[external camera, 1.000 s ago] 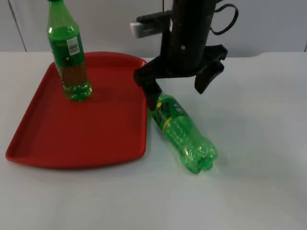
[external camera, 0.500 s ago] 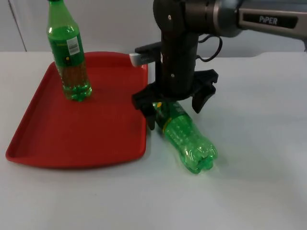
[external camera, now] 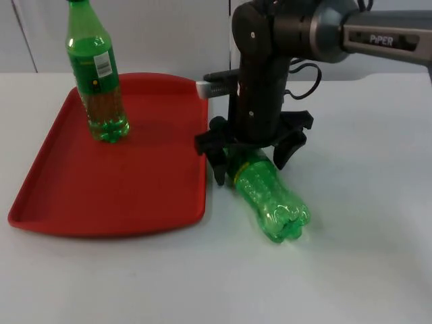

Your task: Place the bottle upright on the tray.

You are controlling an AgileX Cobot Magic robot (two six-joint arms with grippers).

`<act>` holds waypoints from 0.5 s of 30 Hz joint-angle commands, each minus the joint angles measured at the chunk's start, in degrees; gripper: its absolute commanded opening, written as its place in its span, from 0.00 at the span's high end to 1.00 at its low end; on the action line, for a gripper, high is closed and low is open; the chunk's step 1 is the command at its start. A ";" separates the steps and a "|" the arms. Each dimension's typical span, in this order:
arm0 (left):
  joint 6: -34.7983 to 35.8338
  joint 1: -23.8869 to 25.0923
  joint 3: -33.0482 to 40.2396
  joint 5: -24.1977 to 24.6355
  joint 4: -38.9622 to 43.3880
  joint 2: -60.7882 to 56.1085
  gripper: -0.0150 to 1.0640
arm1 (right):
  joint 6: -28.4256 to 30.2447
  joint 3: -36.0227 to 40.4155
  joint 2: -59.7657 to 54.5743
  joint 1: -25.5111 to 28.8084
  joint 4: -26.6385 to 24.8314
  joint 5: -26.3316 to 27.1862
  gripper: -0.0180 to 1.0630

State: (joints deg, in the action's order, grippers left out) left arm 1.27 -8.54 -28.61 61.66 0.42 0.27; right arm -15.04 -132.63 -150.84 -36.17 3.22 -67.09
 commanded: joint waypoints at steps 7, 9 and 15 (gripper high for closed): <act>0.46 0.01 0.25 -0.09 0.15 -0.27 0.01 | 0.27 -0.24 0.20 -0.03 -0.39 0.71 0.25; 0.46 0.01 0.25 -0.09 0.15 -0.27 0.01 | 0.27 -0.24 0.20 -0.03 -0.39 0.71 0.27; 0.46 0.01 0.25 -0.09 0.15 -0.27 0.01 | 0.27 -0.24 0.20 -0.03 -0.39 0.31 0.61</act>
State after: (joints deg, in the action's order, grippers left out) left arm 1.27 -8.54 -28.61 61.66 0.42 0.27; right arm -15.04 -132.63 -150.84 -36.17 2.97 -66.93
